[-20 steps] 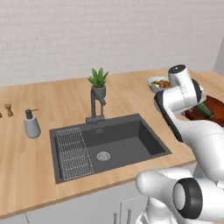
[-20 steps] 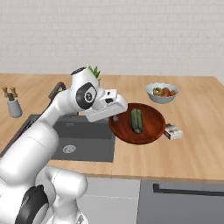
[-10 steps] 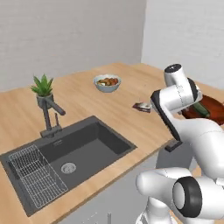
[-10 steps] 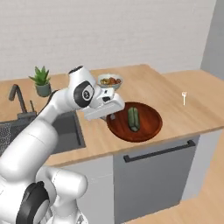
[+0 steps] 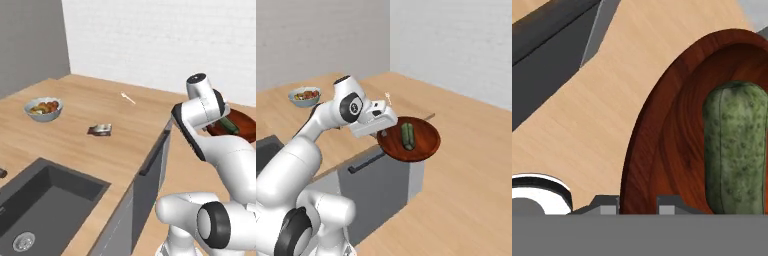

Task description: Pick the cucumber from the sink and place it in the bowl. Then pick the bowl and place it in the microwave. Then close the microwave door and press the start button.

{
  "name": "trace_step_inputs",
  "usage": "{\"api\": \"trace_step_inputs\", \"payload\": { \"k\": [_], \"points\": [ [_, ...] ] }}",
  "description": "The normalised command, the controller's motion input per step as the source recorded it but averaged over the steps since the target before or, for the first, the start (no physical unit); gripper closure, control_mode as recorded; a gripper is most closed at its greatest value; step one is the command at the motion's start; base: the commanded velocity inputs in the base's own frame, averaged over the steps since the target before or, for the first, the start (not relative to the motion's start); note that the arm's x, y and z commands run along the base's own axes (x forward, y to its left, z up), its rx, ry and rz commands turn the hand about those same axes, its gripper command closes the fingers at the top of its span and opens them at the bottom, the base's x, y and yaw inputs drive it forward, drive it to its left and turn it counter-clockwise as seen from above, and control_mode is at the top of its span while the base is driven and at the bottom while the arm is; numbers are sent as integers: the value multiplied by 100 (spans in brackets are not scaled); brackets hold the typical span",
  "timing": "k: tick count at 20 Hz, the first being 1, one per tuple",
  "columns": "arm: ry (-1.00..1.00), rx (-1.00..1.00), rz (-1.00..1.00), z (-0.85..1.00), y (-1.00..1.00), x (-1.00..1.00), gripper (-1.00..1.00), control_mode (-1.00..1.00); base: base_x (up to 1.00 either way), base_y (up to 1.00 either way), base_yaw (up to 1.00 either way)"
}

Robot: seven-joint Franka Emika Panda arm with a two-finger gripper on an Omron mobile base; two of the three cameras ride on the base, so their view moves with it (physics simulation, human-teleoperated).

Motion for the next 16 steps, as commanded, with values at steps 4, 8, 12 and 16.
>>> {"api": "trace_step_inputs", "payload": {
  "k": [4,8,12,16],
  "points": [
    [0,0,0,0,0,0,100,100,0,-28,-74],
    [0,0,0,0,0,0,100,100,3,-20,-74],
    [0,0,0,0,0,0,100,100,31,-20,-65],
    [0,0,0,0,0,0,100,100,90,-17,-54]
  ]
}}
